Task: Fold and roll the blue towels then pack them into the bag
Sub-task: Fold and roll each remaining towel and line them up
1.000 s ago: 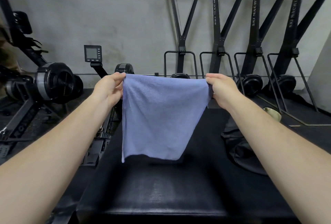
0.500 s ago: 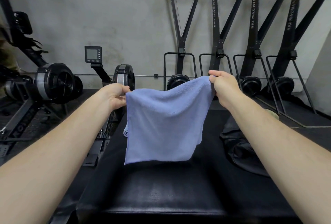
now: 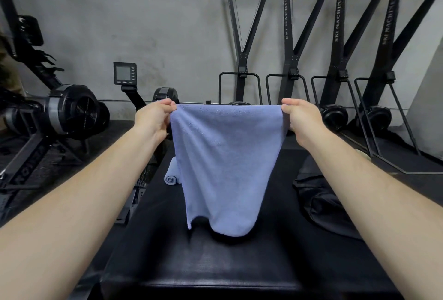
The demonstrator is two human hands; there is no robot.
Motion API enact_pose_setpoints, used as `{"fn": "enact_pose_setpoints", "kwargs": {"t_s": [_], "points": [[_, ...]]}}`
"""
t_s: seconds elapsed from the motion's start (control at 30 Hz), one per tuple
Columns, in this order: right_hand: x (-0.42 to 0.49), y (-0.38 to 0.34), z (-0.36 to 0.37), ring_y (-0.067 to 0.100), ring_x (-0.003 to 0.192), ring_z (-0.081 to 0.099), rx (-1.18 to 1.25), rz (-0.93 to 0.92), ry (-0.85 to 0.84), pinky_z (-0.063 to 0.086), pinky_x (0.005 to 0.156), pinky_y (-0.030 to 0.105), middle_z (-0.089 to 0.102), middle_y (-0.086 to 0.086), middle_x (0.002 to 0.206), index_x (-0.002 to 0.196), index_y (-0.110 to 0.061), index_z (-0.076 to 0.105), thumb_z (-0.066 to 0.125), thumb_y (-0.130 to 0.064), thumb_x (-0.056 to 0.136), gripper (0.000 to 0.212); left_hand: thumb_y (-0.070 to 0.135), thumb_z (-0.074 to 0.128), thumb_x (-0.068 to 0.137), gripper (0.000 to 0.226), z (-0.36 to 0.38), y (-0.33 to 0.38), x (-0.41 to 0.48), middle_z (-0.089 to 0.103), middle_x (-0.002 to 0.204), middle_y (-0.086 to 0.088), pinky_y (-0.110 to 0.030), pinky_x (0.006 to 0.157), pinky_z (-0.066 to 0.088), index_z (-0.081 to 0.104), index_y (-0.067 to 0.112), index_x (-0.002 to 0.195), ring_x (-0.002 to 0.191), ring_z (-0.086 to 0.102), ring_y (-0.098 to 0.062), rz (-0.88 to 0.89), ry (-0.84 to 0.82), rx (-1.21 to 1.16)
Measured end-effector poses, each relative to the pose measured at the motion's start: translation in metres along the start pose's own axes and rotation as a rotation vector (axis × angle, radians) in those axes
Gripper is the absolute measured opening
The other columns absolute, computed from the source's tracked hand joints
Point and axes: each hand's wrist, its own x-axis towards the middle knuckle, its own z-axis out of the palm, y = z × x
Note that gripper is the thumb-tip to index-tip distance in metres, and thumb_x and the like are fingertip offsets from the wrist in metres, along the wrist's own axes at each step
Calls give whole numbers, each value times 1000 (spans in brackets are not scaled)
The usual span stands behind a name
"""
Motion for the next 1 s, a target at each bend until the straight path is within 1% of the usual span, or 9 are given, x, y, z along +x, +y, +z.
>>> {"fn": "enact_pose_setpoints", "kwargs": {"t_s": [0.1, 0.17, 0.27, 0.37, 0.53, 0.67, 0.8, 0.9, 1.0], "points": [[3, 3, -3, 13, 89, 64, -27, -7, 80, 54, 68, 25, 70, 0, 110, 114, -20, 72, 67, -10, 91, 25, -15, 62, 85, 28, 0, 3, -2, 71, 99, -5, -14, 61, 51, 69, 10, 95, 83, 68, -12, 108, 5, 73], [3, 5, -5, 17, 91, 67, -28, -5, 123, 57, 64, 29, 71, 1, 106, 104, -22, 72, 72, -10, 88, 19, -16, 62, 83, 32, 0, 6, -5, 73, 99, -3, -14, 63, 51, 71, 12, 95, 85, 70, -11, 167, 37, 106], [4, 5, -8, 18, 99, 68, -34, -22, 127, 60, 90, 38, 73, -2, 103, 94, -25, 75, 75, -11, 85, 17, -14, 67, 79, 34, -2, 8, -6, 75, 98, 0, -15, 59, 50, 73, 16, 93, 83, 70, -11, 241, 66, 193], [-2, -1, -9, 14, 101, 67, -60, -66, 50, 55, 98, 33, 71, -5, 104, 107, -22, 75, 73, -7, 86, 26, -8, 71, 76, 35, -6, 11, -11, 74, 98, 4, -21, 76, 55, 72, 25, 89, 89, 70, -9, 386, 100, 419], [-14, -17, -9, 15, 106, 63, -194, -181, -1, 51, 91, 27, 68, -4, 115, 123, -21, 69, 69, -6, 89, 37, -2, 64, 78, 35, -8, 22, -22, 69, 101, 5, -11, 78, 45, 71, 22, 102, 91, 64, -9, 635, 82, 745], [-19, -28, -9, 9, 99, 60, -223, -274, 28, 41, 74, 13, 66, -4, 110, 122, -17, 68, 60, -5, 95, 31, 2, 65, 85, 34, -7, 29, -25, 63, 114, -5, -19, 89, 42, 73, 13, 116, 95, 61, -15, 810, 73, 945], [-23, -36, -10, -1, 87, 59, -205, -306, 40, 42, 68, 12, 67, -5, 103, 115, -17, 70, 56, -5, 95, 28, 3, 60, 94, 21, -2, 35, -34, 58, 111, -7, -2, 82, 32, 76, 11, 105, 98, 56, -16, 868, 48, 1019], [-21, -35, -11, -2, 84, 59, -257, -302, 35, 42, 63, 14, 68, -5, 100, 114, -18, 70, 54, -9, 97, 25, 6, 57, 93, 20, -1, 39, -33, 65, 99, 4, -11, 76, 35, 75, 14, 94, 97, 57, -14, 861, 32, 1064], [-17, -29, -14, 4, 88, 60, -326, -293, 8, 42, 65, 13, 67, -8, 101, 116, -18, 70, 60, -13, 96, 23, 10, 58, 92, 18, -1, 36, -27, 63, 81, 16, -23, 79, 39, 73, 21, 93, 100, 58, -23, 822, 20, 1080]]}}
